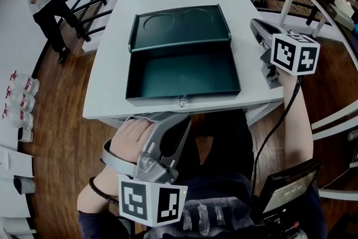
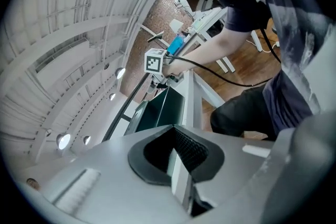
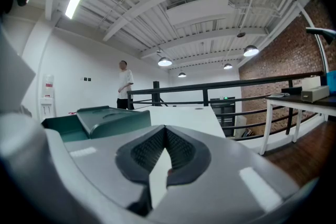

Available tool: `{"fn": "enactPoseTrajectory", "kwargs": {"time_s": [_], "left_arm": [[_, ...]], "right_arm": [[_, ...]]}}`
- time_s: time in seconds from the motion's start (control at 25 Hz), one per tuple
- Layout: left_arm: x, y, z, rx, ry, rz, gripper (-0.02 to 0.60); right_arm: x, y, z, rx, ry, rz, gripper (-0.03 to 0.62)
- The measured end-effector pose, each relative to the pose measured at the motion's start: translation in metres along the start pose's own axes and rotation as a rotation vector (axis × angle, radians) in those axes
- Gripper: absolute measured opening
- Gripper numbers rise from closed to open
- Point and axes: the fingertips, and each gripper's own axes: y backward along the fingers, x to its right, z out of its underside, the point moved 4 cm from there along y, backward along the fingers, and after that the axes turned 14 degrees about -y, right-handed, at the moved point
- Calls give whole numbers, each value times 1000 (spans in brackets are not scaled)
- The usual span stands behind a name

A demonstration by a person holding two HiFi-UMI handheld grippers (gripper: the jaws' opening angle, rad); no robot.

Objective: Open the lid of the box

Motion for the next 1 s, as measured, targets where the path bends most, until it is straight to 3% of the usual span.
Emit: {"fn": "enactPoseTrajectory", "kwargs": {"time_s": [0.24,0.44,0.64,0.88,1.0], "left_arm": [[-65,31,24,13,58,-86,17],[-109,29,106,-158,317,-152,17],[-128,-2,158,-283,303,-124,17],[-135,-25,190,-294,388,-133,17],[-130,-30,198,-303,390,-124,17]], "right_arm": [[-1,0,0,1,1,1,5],[-1,1,0,-5,-1,3,5],[-1,1,0,-21,-6,8,5],[-1,-1,1,-24,-8,12,5],[0,-2,2,-35,-11,16,5]]}}
